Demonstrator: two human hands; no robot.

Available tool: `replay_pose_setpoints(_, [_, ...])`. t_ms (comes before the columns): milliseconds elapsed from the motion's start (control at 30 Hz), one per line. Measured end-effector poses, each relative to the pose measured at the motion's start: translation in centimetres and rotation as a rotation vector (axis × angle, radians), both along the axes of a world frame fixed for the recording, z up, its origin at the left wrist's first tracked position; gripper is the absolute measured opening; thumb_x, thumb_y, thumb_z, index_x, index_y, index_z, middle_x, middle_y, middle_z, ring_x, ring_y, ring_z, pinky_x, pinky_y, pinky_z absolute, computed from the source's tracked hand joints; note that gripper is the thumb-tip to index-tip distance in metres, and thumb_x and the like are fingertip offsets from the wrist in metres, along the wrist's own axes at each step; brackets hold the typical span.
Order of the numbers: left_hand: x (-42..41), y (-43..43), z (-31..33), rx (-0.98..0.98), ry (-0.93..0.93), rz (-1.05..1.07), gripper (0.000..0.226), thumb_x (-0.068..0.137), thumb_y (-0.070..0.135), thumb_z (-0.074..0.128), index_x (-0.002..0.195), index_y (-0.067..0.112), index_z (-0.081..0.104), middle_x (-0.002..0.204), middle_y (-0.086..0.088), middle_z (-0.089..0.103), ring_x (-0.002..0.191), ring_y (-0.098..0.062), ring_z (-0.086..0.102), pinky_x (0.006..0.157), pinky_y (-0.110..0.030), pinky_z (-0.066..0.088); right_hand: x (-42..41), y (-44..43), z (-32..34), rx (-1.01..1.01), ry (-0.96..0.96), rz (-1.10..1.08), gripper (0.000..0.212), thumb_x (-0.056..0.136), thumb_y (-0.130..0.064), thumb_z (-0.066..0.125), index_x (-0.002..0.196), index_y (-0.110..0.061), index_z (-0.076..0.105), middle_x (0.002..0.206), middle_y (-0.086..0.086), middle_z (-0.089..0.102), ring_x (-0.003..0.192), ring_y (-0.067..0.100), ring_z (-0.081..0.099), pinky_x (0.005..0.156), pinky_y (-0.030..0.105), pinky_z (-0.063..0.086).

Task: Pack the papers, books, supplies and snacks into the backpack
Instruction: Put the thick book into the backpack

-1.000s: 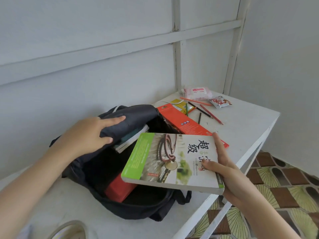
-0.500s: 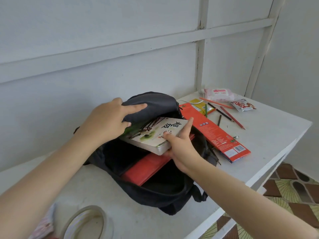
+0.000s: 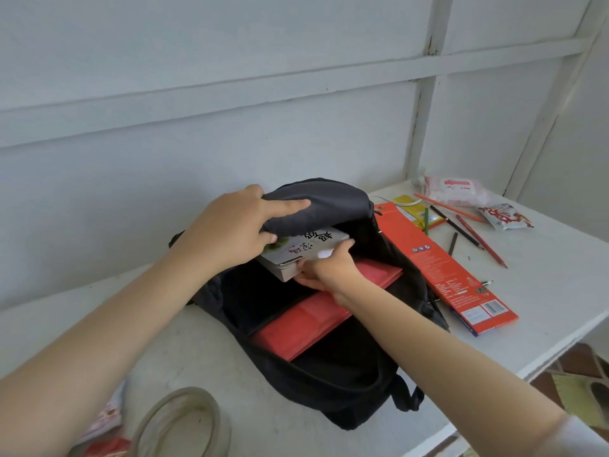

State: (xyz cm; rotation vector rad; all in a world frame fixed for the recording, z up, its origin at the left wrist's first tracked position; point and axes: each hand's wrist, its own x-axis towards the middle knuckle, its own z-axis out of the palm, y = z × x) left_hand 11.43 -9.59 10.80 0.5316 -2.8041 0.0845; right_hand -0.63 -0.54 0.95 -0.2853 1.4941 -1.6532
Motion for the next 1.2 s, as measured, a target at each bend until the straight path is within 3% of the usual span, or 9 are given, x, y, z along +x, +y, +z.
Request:
replay_pose_setpoints(100, [0.0,0.1,-0.2,0.009,-0.011,0.010,0.064,0.088,0.027,0.060,0.132,0.061,0.027,0.076,0.009,0.031,0.069,-0.015,0.039,0.062,-0.028,0.028,-0.9,-0.9,-0.2,0.099,0.117,0.005,0.114,0.084,0.000,0.065,0.142,-0.031,-0.029,0.120,0.020,0.058,0.061,0.024,0.066,0.043,0.026,0.053])
replay_pose_setpoints(167, [0.0,0.1,-0.3,0.017,-0.008,0.010,0.064,0.088,0.027,0.060,0.132,0.060,0.027,0.076,0.008,0.030,0.068,-0.014,0.038,0.062,-0.028,0.029,-0.8,-0.7,0.4,0.183,0.232,0.046,0.105,0.083,-0.005,0.068,0.147,-0.021,-0.014,0.113,0.020,0.059,0.052,0.022,0.063,0.039,0.028,0.052])
replay_pose_setpoints(267, [0.1,-0.1,-0.4,0.031,-0.003,0.007,0.065,0.088,0.027,0.061,0.132,0.060,0.027,0.075,0.007,0.030,0.069,-0.014,0.038,0.061,-0.028,0.029,0.0,0.0,0.2,0.401,0.827,0.097,0.078,0.080,-0.027,0.071,0.137,-0.006,0.023,0.105,0.014,0.058,0.082,0.029,0.065,0.057,0.036,0.055])
replay_pose_setpoints(400, [0.2,-0.2,-0.3,0.033,-0.008,0.009,0.064,0.088,0.027,0.060,0.132,0.061,0.027,0.075,0.009,0.029,0.069,-0.013,0.036,0.061,-0.027,0.026,0.6,0.4,-0.6,0.577,1.358,0.188,0.076,0.082,-0.059,0.057,0.141,-0.018,0.032,0.114,0.011,0.055,0.103,0.033,0.058,0.074,0.035,0.046])
replay_pose_setpoints(533, [0.3,-0.4,0.1,0.020,-0.008,0.013,0.063,0.088,0.027,0.060,0.132,0.060,0.028,0.075,0.008,0.029,0.069,-0.014,0.037,0.061,-0.027,0.025,-0.1,-0.2,-0.3,0.634,1.480,0.194,0.065,0.077,-0.069,0.055,0.120,-0.020,0.051,0.099,0.005,0.064,0.094,0.029,0.061,0.063,0.029,0.038])
replay_pose_setpoints(767, [0.7,-0.5,0.5,-0.039,0.006,0.020,0.063,0.090,0.026,0.059,0.132,0.061,0.027,0.075,0.008,0.027,0.067,-0.014,0.037,0.060,-0.028,0.027,0.1,-1.2,-0.9,0.597,1.515,0.090,0.060,0.075,-0.068,0.057,0.108,-0.018,0.055,0.091,0.006,0.067,0.090,0.031,0.063,0.060,0.028,0.034])
replay_pose_setpoints(967, [1.2,-0.3,0.3,-0.068,0.003,0.024,0.063,0.090,0.026,0.058,0.132,0.061,0.026,0.081,0.002,0.031,0.069,-0.017,0.040,0.062,-0.028,0.030,0.4,-1.7,-0.6,0.612,1.495,0.085,0.062,0.078,-0.066,0.056,0.115,-0.017,0.055,0.095,0.007,0.067,0.093,0.030,0.063,0.062,0.028,0.035])
replay_pose_setpoints(1133, [1.2,-0.2,-0.6,-0.048,-0.024,0.039,0.066,0.090,0.027,0.057,0.135,0.060,0.021,0.075,0.008,0.027,0.066,-0.015,0.036,0.060,-0.028,0.030,0.6,-0.2,-1.0,0.622,1.572,0.168,0.071,0.089,-0.055,0.049,0.143,-0.013,0.031,0.102,0.008,0.065,0.100,0.030,0.060,0.065,0.031,0.036])
replay_pose_setpoints(1200, [1.1,-0.1,-1.1,-0.077,-0.036,0.046,0.072,0.090,0.029,0.056,0.137,0.059,0.010,0.074,0.009,0.027,0.064,-0.014,0.035,0.057,-0.028,0.028,0.5,1.2,-1.0,0.582,1.583,0.220,0.058,0.091,-0.052,0.047,0.135,-0.014,0.042,0.099,0.006,0.065,0.099,0.027,0.060,0.064,0.029,0.035])
